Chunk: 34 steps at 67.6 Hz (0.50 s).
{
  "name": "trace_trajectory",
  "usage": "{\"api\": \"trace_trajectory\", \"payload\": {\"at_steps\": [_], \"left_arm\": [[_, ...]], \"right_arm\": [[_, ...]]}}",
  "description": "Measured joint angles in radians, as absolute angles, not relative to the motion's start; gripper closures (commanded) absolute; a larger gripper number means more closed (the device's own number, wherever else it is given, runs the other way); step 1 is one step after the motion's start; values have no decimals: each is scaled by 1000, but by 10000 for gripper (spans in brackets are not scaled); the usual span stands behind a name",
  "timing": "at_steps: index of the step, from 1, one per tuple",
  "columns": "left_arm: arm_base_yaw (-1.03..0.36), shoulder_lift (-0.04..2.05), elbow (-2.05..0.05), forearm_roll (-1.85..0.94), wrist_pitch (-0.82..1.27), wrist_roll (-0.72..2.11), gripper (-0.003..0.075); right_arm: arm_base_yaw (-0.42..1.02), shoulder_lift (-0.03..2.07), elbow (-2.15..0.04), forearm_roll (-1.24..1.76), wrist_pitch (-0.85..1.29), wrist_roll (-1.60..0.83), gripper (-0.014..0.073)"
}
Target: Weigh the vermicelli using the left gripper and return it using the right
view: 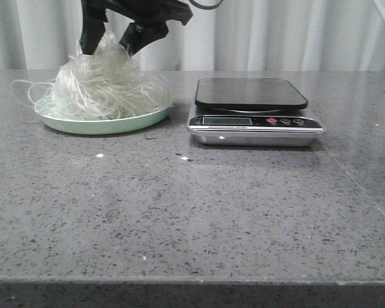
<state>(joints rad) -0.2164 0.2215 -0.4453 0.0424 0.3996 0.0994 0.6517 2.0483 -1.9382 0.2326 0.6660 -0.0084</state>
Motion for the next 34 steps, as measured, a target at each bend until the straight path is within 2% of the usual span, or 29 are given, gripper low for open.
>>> {"api": "trace_trajectory", "payload": {"at_steps": [19, 26, 34], "left_arm": [[-216, 221, -445, 42, 400, 99, 584], [-216, 221, -445, 42, 400, 99, 584], [-216, 221, -445, 42, 400, 99, 584]], "right_arm": [[630, 1935, -1938, 156, 691, -8, 50], [604, 1880, -1938, 133, 720, -8, 149], [546, 1800, -1938, 94, 782, -8, 347]]}}
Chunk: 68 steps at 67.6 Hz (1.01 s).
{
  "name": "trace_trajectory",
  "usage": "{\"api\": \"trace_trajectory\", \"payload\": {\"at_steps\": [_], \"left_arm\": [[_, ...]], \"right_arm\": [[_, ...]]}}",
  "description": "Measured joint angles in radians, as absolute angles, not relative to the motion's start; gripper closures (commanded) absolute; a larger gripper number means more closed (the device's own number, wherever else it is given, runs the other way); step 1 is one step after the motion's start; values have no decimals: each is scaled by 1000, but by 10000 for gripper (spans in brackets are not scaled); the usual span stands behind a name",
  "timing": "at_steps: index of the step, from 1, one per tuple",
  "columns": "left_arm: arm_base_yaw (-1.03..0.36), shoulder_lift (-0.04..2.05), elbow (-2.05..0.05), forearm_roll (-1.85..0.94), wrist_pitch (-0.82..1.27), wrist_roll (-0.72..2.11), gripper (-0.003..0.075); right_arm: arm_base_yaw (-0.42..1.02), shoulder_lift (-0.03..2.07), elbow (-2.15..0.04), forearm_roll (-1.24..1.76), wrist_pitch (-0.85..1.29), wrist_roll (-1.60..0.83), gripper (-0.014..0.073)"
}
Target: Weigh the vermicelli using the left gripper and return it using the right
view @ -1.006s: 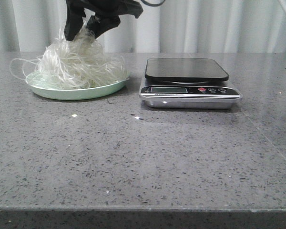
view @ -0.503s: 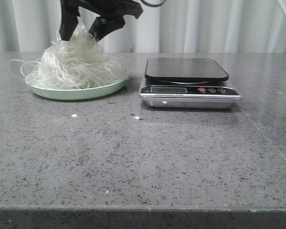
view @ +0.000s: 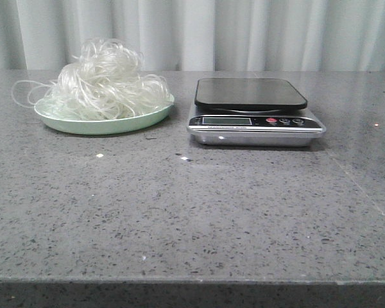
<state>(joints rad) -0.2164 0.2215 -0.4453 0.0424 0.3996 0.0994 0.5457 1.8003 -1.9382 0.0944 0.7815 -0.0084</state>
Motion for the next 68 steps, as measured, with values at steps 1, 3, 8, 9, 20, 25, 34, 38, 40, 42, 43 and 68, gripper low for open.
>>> {"api": "trace_trajectory", "payload": {"at_steps": [1, 3, 8, 9, 20, 25, 34, 38, 40, 42, 43, 68], "left_arm": [[-216, 221, -445, 42, 400, 99, 584], [-216, 221, -445, 42, 400, 99, 584], [-216, 221, -445, 42, 400, 99, 584], [-216, 221, -445, 42, 400, 99, 584], [-216, 221, -445, 42, 400, 99, 584], [-216, 221, -445, 42, 400, 99, 584], [-216, 221, -445, 42, 400, 99, 584], [-216, 221, -445, 42, 400, 99, 584], [-216, 221, -445, 42, 400, 99, 584], [-216, 221, -445, 42, 400, 99, 584], [-216, 221, -445, 42, 400, 99, 584], [-216, 221, -445, 42, 400, 99, 584]], "right_arm": [[537, 1791, -1938, 89, 791, -8, 368], [516, 1770, -1938, 79, 813, -8, 426], [468, 1729, -1938, 63, 855, -8, 438], [444, 1709, -1938, 56, 870, -8, 437], [329, 1588, -1825, 45, 858, -8, 442], [284, 1531, -1735, 44, 822, -8, 442], [221, 1403, -1500, 43, 718, -8, 442], [204, 1329, -1369, 43, 662, -8, 442], [200, 1306, -1328, 43, 642, -8, 442], [197, 1275, -1261, 43, 610, -8, 442], [194, 1250, -1234, 43, 596, -8, 442], [191, 763, -564, 43, 236, -8, 442]]}}
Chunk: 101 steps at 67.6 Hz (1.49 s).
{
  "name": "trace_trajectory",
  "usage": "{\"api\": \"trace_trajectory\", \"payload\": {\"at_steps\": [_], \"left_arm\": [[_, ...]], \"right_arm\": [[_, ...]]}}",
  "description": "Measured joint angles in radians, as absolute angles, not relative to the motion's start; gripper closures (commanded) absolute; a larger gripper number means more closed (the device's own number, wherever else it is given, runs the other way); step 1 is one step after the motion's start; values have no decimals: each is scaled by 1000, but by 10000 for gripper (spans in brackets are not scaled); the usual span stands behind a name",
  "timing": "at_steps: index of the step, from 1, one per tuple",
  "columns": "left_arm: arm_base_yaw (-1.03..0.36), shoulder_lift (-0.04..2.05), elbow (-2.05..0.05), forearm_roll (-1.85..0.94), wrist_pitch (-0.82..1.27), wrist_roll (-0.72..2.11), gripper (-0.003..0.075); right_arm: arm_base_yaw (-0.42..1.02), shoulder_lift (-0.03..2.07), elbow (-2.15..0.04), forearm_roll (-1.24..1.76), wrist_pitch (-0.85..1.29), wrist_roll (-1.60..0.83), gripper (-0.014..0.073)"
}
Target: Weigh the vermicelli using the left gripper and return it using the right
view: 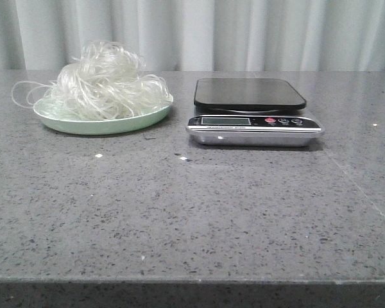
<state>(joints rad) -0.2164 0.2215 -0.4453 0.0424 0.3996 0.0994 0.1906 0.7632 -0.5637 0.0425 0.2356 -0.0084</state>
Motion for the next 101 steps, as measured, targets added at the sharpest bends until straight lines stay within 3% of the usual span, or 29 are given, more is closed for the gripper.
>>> {"api": "trace_trajectory", "payload": {"at_steps": [16, 32, 101], "left_arm": [[-216, 221, -445, 42, 400, 99, 584], [-216, 221, -445, 42, 400, 99, 584], [-185, 221, -445, -21, 354, 99, 584]], "right_arm": [[190, 464, -369, 43, 139, -8, 442], [190, 310, -340, 43, 139, -8, 442], [190, 296, -335, 43, 130, -8, 442]]}}
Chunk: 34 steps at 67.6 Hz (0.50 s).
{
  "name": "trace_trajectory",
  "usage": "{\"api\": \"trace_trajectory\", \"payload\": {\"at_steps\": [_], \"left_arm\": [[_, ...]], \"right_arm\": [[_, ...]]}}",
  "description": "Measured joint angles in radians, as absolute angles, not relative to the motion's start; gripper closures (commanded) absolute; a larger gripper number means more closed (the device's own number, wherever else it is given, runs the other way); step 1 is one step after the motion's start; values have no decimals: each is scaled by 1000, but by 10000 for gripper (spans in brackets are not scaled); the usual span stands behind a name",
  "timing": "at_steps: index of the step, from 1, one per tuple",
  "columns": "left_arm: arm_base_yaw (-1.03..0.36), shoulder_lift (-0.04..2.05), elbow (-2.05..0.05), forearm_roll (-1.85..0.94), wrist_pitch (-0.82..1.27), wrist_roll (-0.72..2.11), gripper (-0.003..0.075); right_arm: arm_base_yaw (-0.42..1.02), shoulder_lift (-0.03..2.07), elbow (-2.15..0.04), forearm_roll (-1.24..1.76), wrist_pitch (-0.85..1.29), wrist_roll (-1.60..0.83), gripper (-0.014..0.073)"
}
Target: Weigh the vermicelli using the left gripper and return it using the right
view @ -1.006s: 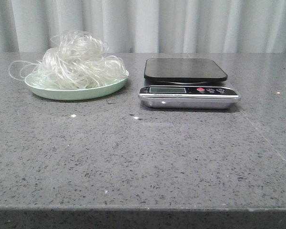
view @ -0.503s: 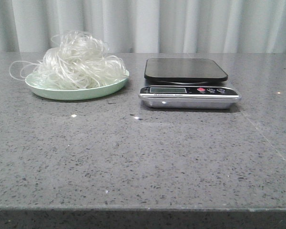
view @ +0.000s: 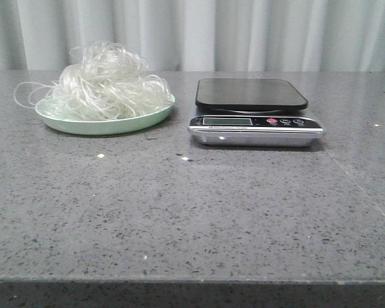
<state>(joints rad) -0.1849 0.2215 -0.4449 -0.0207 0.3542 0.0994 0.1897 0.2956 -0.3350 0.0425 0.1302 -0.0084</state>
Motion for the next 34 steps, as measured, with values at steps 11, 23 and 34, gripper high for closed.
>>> {"api": "trace_trajectory", "payload": {"at_steps": [11, 23, 34], "left_arm": [[-46, 206, -404, -58, 246, 99, 584], [13, 112, -242, -73, 155, 99, 584], [16, 15, -40, -75, 75, 90, 584]], "right_arm": [[190, 296, -335, 43, 130, -8, 442], [190, 296, -335, 43, 130, -8, 442], [190, 296, -335, 43, 130, -8, 442]]}}
